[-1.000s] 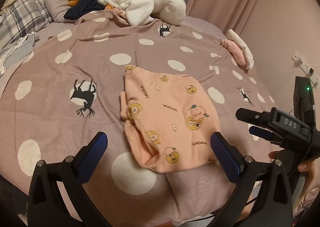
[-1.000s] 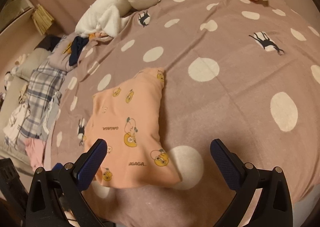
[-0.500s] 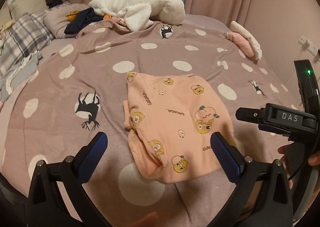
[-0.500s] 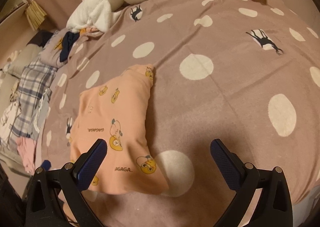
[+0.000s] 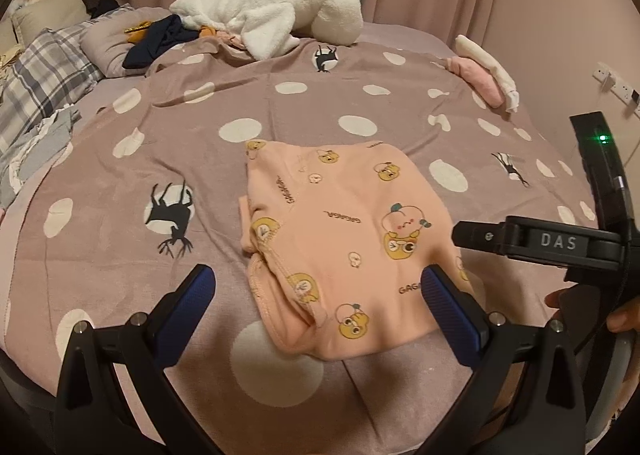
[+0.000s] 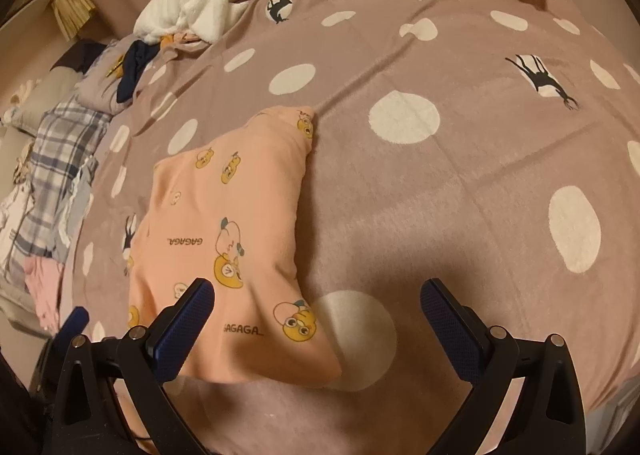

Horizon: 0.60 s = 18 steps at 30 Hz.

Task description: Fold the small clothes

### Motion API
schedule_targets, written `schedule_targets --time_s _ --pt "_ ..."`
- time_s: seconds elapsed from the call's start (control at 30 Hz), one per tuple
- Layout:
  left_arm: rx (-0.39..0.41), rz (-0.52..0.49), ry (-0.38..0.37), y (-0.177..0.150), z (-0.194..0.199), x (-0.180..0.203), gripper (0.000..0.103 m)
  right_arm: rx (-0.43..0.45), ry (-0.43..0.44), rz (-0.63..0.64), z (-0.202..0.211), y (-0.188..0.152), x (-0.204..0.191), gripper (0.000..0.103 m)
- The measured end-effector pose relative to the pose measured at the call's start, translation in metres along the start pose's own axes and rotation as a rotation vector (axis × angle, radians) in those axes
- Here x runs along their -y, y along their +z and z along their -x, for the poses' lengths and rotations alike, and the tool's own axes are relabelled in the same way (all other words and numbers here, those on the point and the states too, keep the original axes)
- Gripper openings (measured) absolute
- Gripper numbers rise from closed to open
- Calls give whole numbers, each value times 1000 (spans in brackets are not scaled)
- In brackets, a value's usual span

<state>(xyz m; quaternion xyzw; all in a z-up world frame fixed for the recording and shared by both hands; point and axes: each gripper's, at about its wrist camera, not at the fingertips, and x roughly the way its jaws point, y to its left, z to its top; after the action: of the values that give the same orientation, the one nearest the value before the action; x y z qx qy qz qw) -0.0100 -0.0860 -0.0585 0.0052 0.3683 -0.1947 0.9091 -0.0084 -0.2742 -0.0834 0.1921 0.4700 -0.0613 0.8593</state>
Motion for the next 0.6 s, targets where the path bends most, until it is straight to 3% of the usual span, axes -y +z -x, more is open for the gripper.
schedule_targets --time_s 0.6 --pt "-8 -22 9 -1 -6 4 103 -27 -20 3 -7 -2 -3 102"
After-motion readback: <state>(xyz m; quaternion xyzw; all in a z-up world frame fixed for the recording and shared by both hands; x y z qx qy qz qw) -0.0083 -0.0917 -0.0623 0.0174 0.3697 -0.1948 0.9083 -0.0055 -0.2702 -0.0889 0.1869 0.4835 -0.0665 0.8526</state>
